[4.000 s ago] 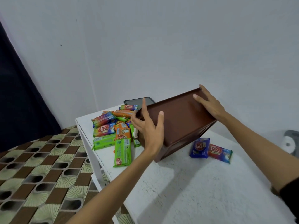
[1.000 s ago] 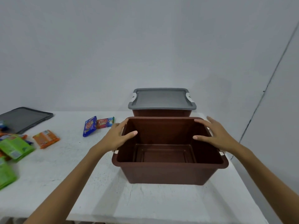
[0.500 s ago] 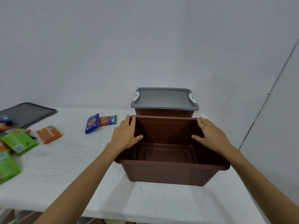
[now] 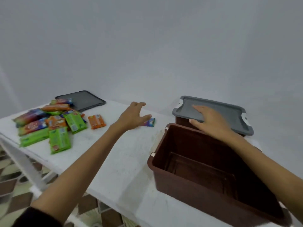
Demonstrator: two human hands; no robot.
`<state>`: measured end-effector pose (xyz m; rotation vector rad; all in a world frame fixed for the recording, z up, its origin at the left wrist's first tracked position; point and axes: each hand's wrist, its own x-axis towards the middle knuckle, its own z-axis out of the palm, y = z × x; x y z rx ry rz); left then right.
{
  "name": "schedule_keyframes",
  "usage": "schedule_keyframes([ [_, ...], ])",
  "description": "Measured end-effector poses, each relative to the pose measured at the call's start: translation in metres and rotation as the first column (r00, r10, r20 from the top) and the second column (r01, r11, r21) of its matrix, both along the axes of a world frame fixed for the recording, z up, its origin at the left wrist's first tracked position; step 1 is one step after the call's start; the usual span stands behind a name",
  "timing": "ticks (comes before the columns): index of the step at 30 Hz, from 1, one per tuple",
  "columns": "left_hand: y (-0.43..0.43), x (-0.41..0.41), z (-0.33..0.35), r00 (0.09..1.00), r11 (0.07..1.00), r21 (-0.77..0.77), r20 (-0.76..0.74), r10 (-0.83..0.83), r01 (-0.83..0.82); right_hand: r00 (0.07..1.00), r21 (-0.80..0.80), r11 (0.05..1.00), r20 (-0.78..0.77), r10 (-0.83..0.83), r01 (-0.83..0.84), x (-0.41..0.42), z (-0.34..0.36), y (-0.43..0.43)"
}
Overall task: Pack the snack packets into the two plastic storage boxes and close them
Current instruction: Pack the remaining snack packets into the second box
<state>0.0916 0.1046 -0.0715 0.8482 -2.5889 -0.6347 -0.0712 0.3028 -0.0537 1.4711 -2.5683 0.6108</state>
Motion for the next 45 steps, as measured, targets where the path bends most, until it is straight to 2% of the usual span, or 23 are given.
schedule_keyframes([
  [4,-0.065,0.031,-0.002,0.987,0.988,-0.014,0.029,0.156,-0.156,0.990,0.074,0.988,-0.021,0.137,-0.135,0.009,0.003,-0.081],
  [7,-0.118,0.063,-0.016,0.943,0.946,-0.027,0.070,0.325,-0.324,0.979,0.133,0.970,0.013,0.202,-0.202,0.012,-0.005,-0.143],
  [12,-0.181,0.124,-0.063,0.747,0.760,0.029,0.213,0.629,-0.649,0.958,0.251,0.925,0.099,0.269,-0.285,0.018,-0.037,-0.244],
  [15,-0.197,0.146,-0.091,0.699,0.703,0.087,0.247,0.671,-0.706,0.953,0.358,0.886,0.178,0.245,-0.294,0.027,-0.067,-0.293],
  [17,-0.196,0.149,-0.104,0.687,0.680,0.122,0.237,0.688,-0.723,0.964,0.482,0.838,0.192,0.183,-0.255,0.031,-0.087,-0.314],
  [21,-0.191,0.152,-0.119,0.659,0.643,0.147,0.210,0.722,-0.752,0.989,0.657,0.740,0.114,0.095,-0.147,0.031,-0.114,-0.338],
  [25,-0.191,0.162,-0.123,0.614,0.581,0.218,0.138,0.777,-0.784,0.994,0.685,0.722,0.030,0.107,-0.098,0.033,-0.125,-0.343],
  [28,-0.190,0.163,-0.124,0.640,0.625,0.136,0.169,0.750,-0.768,0.971,0.666,0.710,0.105,0.216,-0.230,0.033,-0.119,-0.339],
  [31,-0.189,0.159,-0.126,0.736,0.741,0.075,0.218,0.641,-0.667,0.928,0.665,0.660,0.146,0.342,-0.348,0.030,-0.114,-0.335],
  [34,-0.185,0.150,-0.130,0.819,0.836,0.028,0.220,0.530,-0.548,0.933,0.664,0.663,0.162,0.322,-0.345,0.032,-0.114,-0.331],
  [36,-0.183,0.145,-0.131,0.820,0.840,0.007,0.218,0.529,-0.543,0.943,0.644,0.694,0.159,0.291,-0.323,0.034,-0.117,-0.329],
  [41,-0.181,0.144,-0.129,0.758,0.824,-0.045,0.365,0.540,-0.565,0.929,0.582,0.734,0.118,0.350,-0.351,0.038,-0.116,-0.327],
  [45,-0.184,0.146,-0.119,0.779,0.824,-0.016,0.316,0.542,-0.567,0.921,0.555,0.750,0.086,0.379,-0.360,0.037,-0.107,-0.323],
])
